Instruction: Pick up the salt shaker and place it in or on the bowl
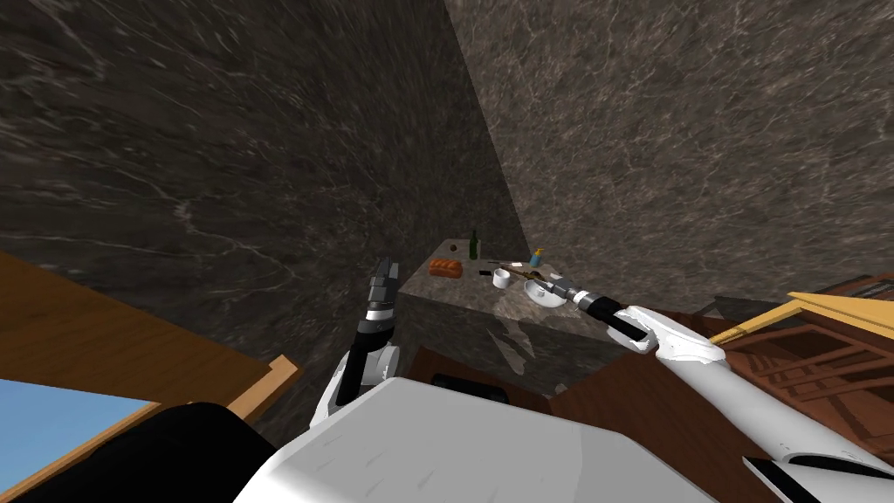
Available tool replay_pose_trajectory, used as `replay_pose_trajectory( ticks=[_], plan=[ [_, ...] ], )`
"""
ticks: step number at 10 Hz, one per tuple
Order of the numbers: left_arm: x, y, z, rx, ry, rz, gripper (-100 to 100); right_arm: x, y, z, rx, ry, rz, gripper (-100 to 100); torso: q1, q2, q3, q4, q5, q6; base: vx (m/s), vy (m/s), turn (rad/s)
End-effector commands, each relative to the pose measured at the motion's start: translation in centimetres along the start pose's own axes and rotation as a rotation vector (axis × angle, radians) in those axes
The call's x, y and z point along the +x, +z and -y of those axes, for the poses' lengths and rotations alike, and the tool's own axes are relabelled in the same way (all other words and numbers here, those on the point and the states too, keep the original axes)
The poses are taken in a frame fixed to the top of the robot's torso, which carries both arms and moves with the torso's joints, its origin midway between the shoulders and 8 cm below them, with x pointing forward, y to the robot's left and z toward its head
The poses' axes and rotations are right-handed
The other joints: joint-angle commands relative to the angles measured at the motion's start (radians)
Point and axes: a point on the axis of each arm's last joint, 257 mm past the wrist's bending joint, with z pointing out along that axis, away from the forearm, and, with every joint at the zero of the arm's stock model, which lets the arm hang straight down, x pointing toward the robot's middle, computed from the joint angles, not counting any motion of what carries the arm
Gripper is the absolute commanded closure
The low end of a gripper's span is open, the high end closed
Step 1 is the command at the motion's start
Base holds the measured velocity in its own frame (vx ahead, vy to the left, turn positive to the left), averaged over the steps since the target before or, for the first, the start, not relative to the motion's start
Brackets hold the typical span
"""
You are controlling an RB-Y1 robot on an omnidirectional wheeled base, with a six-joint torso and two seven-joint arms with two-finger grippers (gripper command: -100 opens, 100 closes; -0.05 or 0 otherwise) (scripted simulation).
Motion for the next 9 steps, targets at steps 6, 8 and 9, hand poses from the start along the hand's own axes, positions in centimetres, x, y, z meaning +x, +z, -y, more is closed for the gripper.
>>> replay_pose_trajectory(
  ticks=[6,8,9],
  plan=[
    [0.0,0.0,0.0,0.000,0.000,0.000,0,-0.8,0.4,2.4,-0.002,0.005,-0.001,-100,0.002,0.000,0.000,0.000,0.000,0.000,-0.006,0.037,-0.045],
    [0.0,0.0,0.0,0.000,0.000,0.000,0,-2.2,0.5,2.9,-0.023,-0.007,0.012,-100,-0.002,0.000,0.000,0.000,-0.001,0.000,-0.014,0.038,-0.102],
    [0.0,0.0,0.0,0.000,0.000,0.000,0,-3.1,0.9,2.6,-0.035,-0.011,0.027,-100,-0.001,0.001,0.001,0.000,0.000,0.001,-0.032,0.080,-0.113]
  ],
)
